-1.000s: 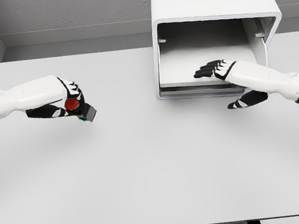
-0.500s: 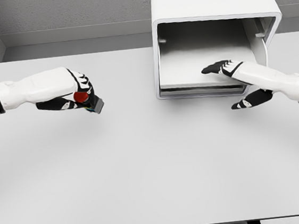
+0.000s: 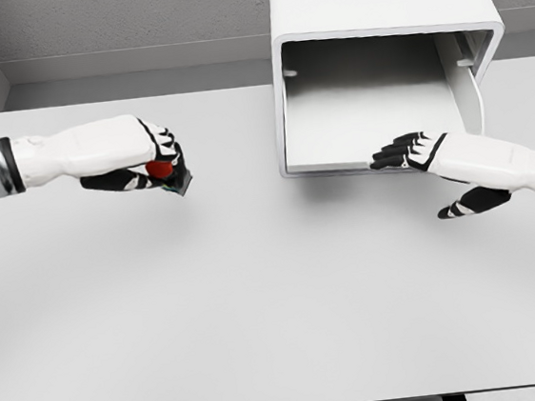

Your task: Slide open multi-storey tabletop storage cabinets and put open load switch and slide close multi-storey tabletop storage cabinets

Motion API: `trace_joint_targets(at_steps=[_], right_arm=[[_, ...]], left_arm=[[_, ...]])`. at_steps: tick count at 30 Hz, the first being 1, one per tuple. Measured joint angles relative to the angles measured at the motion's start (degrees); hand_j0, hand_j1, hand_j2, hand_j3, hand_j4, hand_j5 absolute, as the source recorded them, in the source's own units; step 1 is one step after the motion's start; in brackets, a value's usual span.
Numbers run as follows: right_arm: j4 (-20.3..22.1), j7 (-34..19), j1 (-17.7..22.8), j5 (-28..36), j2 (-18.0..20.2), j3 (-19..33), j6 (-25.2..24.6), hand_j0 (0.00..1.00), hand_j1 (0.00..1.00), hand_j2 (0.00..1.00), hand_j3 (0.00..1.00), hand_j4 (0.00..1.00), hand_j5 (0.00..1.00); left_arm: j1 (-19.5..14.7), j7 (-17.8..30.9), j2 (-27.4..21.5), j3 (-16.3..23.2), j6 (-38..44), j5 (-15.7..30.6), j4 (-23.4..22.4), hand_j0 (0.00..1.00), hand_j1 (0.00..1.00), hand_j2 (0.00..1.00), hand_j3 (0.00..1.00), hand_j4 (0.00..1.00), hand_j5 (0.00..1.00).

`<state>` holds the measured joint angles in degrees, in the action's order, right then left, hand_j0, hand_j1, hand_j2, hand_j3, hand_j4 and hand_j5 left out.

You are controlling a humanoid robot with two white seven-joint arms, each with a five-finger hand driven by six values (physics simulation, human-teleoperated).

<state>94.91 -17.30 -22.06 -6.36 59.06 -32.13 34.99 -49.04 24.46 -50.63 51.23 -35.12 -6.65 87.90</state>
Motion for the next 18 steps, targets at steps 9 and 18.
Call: trace_joint_targets(at_steps=[9,18], right_arm=[[0.9,2.1,2.4,0.3,3.2,1.6,0.1,1.0,1.0,1.0,1.0,1.0,1.0],[1.5,3.1,3.9,1.8,6.7,1.7,0.1,1.0,1.0,1.0,1.0,1.0,1.0]], left_arm=[[-0.3,0.9,2.0,0.9,0.0,-0.8,-1.7,0.44,0.44,0.44,0.44,0.44,0.44],[-3.1,1.0,3.9,2.9,0.0,-0.8,-2.9,0.44,0.44,0.44,0.44,0.44,0.44]])
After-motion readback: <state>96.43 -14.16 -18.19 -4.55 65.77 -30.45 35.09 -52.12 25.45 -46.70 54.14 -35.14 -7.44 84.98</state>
